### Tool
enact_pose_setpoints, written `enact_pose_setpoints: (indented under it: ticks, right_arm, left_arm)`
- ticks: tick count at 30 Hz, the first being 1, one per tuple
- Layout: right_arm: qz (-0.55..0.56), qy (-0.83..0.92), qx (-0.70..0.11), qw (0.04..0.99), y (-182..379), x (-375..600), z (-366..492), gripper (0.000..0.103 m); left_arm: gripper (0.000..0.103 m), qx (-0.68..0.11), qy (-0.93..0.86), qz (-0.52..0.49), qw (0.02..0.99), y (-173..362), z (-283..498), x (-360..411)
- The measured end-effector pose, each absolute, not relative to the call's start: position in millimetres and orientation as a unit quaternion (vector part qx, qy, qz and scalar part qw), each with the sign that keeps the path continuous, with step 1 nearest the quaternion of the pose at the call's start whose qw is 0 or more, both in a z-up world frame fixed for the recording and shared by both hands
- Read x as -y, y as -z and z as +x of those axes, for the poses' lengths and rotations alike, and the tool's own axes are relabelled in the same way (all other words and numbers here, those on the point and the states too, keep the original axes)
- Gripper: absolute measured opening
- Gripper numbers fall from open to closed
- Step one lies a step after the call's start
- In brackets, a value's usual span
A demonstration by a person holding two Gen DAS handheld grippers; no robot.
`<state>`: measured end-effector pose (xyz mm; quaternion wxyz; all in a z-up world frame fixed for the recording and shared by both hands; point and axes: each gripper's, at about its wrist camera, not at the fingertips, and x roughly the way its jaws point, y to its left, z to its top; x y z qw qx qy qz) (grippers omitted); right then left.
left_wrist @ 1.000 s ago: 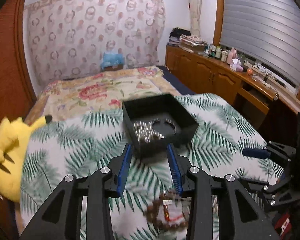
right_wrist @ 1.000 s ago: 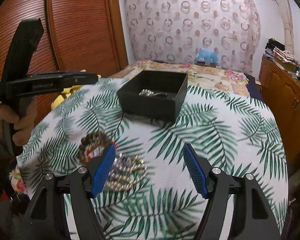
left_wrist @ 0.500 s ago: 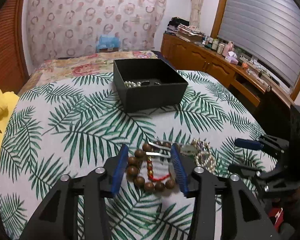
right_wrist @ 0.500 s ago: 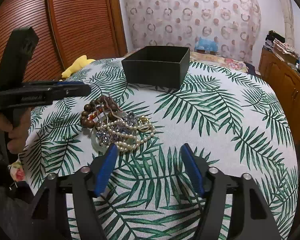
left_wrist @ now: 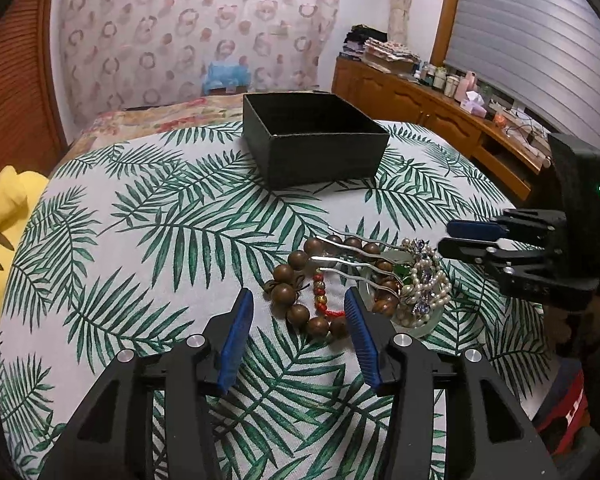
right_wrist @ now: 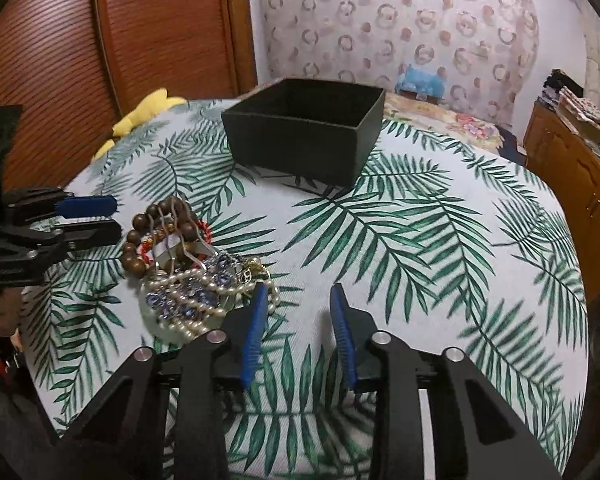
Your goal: Organize jewelry
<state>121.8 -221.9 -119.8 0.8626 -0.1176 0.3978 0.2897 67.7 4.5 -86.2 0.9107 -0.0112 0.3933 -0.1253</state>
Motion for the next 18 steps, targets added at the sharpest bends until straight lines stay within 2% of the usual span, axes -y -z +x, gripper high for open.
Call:
enact_pose_setpoints:
  ticks: [7,10,15,18]
  right_arm:
    - [-0.153,-0.285,-0.405,0.855,124,207,127,0.030]
    - [-0.172,-0.281,-0.403,0.854,124,202,127,0.026]
    - [-0.179,-0.287,-0.410,0.847,121,194,125,0.008]
    - [-0.179,-0.288,-0.410,0.846,121,194,124,0.005]
  left_arm:
    - [0.045,-0.396,0.123,-0.015,0.910,89,68,-7]
    - [0.045,-0.397,0.121,-0.017,0.910,90,68,-8]
    - [0.045,-0.397,0.119,-0.017,0.910,90,67,-9]
    - [0.045,-0.395,0.119,-0.016,0.911,90,66,-9]
